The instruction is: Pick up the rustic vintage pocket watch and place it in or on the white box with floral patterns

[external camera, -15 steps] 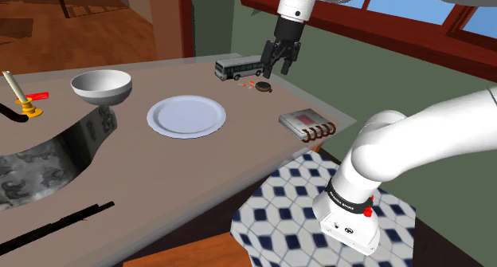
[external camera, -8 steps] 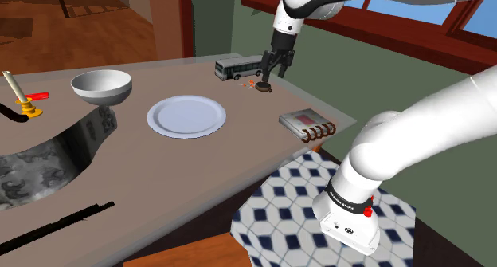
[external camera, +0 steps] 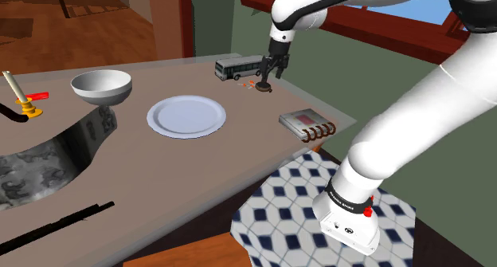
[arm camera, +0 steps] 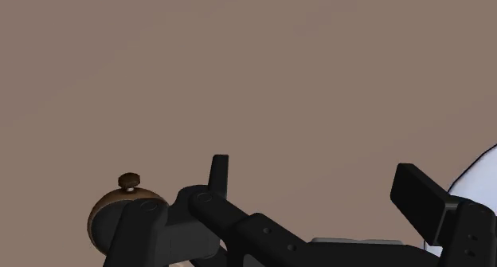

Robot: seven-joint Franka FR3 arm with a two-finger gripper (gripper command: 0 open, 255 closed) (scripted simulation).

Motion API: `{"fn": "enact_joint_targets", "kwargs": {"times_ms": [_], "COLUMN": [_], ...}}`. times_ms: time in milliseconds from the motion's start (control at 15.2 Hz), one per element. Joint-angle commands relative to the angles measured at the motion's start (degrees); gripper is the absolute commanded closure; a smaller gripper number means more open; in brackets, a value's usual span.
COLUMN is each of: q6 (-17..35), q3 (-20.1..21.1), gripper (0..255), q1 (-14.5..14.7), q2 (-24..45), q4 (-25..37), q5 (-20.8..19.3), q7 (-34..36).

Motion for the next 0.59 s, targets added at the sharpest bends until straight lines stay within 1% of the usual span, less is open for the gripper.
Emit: {"fn": "enact_joint_targets", "kwargs": {"times_ms": [0, 264, 528], "q6": [1.88, 4.87, 6.96], "q3": [-1.39, -3.68, -5.30], "gripper": [0, 0, 0], "q1": [-0.44, -1.40, -2.81], "q2": [4.07, 12.07, 20.35], "q4": [2.22, 7.21, 13.28], "q5": [0.12, 1.30, 3.42], "q7": [-2.11, -6.27, -10.54]}}
